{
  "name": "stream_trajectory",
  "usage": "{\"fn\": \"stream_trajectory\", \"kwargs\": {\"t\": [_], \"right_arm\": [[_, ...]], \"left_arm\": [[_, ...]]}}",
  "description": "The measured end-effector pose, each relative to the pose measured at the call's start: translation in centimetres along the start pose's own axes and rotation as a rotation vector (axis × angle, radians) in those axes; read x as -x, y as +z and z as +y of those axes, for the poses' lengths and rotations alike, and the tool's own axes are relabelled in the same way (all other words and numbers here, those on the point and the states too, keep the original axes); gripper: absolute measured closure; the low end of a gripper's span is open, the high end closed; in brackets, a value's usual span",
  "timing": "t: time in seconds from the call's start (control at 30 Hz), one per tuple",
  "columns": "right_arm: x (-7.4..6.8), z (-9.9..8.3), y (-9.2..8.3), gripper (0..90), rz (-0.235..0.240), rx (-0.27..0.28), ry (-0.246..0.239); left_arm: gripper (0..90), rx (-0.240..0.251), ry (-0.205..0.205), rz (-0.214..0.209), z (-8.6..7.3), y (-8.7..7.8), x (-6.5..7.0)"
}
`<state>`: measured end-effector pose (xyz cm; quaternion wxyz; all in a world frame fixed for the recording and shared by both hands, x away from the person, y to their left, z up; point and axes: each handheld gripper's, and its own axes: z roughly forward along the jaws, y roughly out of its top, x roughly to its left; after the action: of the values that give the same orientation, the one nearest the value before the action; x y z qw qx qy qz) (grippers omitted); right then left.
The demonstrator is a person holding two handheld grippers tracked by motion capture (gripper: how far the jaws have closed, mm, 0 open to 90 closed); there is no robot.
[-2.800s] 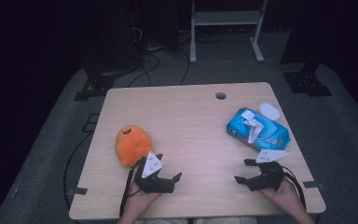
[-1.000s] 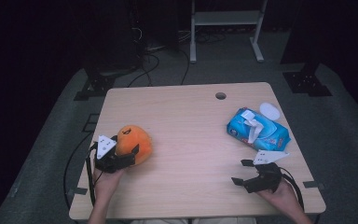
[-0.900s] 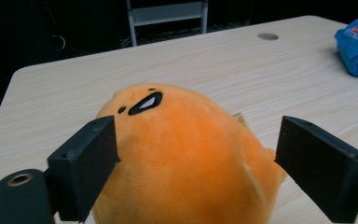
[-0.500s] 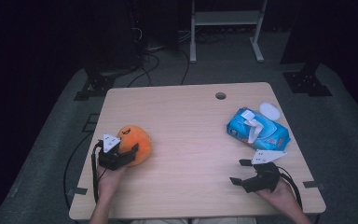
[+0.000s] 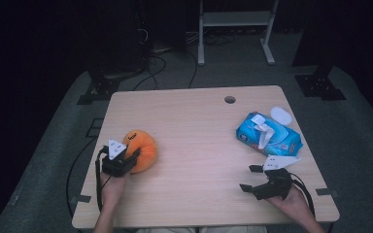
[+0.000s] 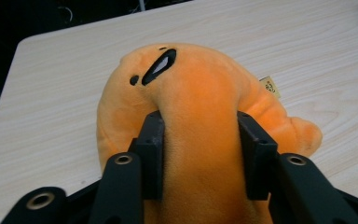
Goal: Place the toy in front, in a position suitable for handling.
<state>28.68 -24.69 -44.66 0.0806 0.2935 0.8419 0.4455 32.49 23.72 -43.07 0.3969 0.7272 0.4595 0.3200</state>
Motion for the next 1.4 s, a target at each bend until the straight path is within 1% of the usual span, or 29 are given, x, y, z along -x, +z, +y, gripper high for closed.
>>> {"fn": "stream_trajectory", "kwargs": {"t": [0.13,0.23,0.27,0.3,0.4,0.47,0.5,0.57,0.6,0.83,0.93,1.03,1.07,1.13,1.17,1.2,1.3,1.33,1.4], "right_arm": [[0.1,-0.1,-0.1,17.8,0.001,0.005,0.006],[0.1,-0.1,-0.2,17.8,-0.001,0.006,0.004],[0.2,-0.2,-0.2,17.8,-0.003,0.006,0.006],[0.2,-0.2,-0.2,17.8,-0.003,0.005,0.008],[0.3,-0.2,-0.2,17.8,-0.004,0.005,0.011],[0.3,-0.2,-0.2,17.7,-0.006,0.006,0.013],[0.3,-0.2,-0.2,17.8,-0.007,0.006,0.014],[0.3,-0.2,-0.2,17.7,-0.007,0.006,0.014],[0.3,-0.2,-0.2,17.7,-0.007,0.006,0.014],[0.4,-0.3,-0.3,17.8,-0.012,0.008,0.014],[0.5,-0.3,-0.5,17.8,-0.017,0.012,0.014],[0.6,-0.2,-0.8,17.8,-0.025,0.013,0.015],[0.7,-0.2,-0.9,17.8,-0.033,0.015,0.009],[1.0,-0.2,-1.4,17.8,-0.05,0.027,0.01],[1.3,-0.3,-1.9,17.8,-0.061,0.039,0.021],[1.3,-0.3,-1.9,17.8,-0.061,0.039,0.021],[1.8,-0.5,-2.4,17.8,-0.074,0.051,0.034],[2.1,-0.6,-2.7,17.8,-0.08,0.057,0.047],[2.1,-0.7,-2.8,17.8,-0.081,0.059,0.046]], "left_arm": [[64.2,0.025,0.019,0.003,0.4,-0.3,0.3],[64.3,0.036,0.023,0.0,0.6,-0.5,0.3],[64.3,0.057,0.015,-0.008,0.8,-0.9,0.4],[64.3,0.057,0.015,-0.008,0.8,-0.9,0.4],[64.3,0.09,0.018,-0.021,1.4,-1.6,0.5],[64.3,0.117,0.023,-0.04,1.9,-2.2,0.9],[64.3,0.117,0.023,-0.04,1.9,-2.2,0.9],[64.3,0.142,0.035,-0.063,2.6,-2.7,1.7],[64.2,0.142,0.035,-0.063,2.6,-2.7,1.7],[64.2,0.193,0.097,-0.155,4.6,-3.5,4.6],[64.2,0.209,0.106,-0.202,5.1,-3.6,5.7],[64.2,0.209,0.124,-0.241,5.3,-3.5,6.9],[64.1,0.207,0.135,-0.254,5.3,-3.4,7.4],[64.1,0.204,0.138,-0.275,5.3,-3.1,8.1],[64.1,0.195,0.151,-0.296,5.2,-2.8,8.8],[64.1,0.195,0.151,-0.296,5.2,-2.8,8.8],[64.0,0.177,0.178,-0.326,5.0,-2.0,10.2],[64.0,0.169,0.186,-0.336,4.9,-1.8,10.5],[64.0,0.16,0.188,-0.356,4.7,-1.3,11.1]]}}
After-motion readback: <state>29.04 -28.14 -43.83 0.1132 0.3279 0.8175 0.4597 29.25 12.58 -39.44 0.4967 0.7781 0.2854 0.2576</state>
